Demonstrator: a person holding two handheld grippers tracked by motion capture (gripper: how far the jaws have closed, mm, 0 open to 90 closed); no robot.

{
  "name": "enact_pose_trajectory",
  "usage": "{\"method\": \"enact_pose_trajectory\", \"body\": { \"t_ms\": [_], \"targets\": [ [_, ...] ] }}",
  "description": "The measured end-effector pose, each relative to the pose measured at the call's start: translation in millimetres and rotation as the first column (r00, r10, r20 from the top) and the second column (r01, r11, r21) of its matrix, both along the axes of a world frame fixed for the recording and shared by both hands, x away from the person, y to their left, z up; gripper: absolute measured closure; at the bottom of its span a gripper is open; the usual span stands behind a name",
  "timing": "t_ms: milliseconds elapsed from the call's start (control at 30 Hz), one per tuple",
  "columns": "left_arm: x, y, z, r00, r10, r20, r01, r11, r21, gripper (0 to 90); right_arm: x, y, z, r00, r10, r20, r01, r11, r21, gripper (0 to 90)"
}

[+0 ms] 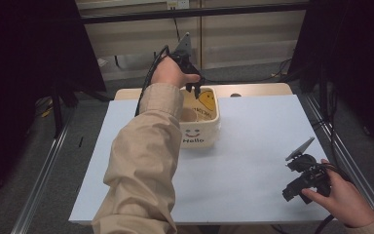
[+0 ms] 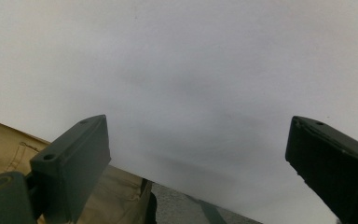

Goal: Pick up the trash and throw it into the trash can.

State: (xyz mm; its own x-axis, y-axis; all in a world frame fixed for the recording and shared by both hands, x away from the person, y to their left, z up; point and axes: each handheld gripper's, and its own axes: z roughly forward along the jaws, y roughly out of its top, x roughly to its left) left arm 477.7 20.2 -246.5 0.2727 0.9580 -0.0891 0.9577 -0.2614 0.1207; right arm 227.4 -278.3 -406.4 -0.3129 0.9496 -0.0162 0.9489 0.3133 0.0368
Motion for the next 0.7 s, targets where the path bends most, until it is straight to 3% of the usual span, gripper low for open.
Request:
{"method": "enact_pose_trajectory", "body": {
  "t_ms": [367, 700],
  "targets": [
    [-5.1, 4.0, 10.4, 1.0, -0.004, -0.007, 0.004, 1.0, 0.001, 12.0, -0.2, 1.6, 0.0, 1.0, 0.003, -0.009, -0.004, 1.0, -0.002, 6.6],
    [-14.1, 15.8, 50.2, 0.9993, 0.015, 0.033, -0.016, 0.9998, 0.009, 12.0, 0.0, 2.1, -0.1, 1.0, 0.004, -0.004, -0.004, 1.0, -0.004, 6.6]
  ]
}}
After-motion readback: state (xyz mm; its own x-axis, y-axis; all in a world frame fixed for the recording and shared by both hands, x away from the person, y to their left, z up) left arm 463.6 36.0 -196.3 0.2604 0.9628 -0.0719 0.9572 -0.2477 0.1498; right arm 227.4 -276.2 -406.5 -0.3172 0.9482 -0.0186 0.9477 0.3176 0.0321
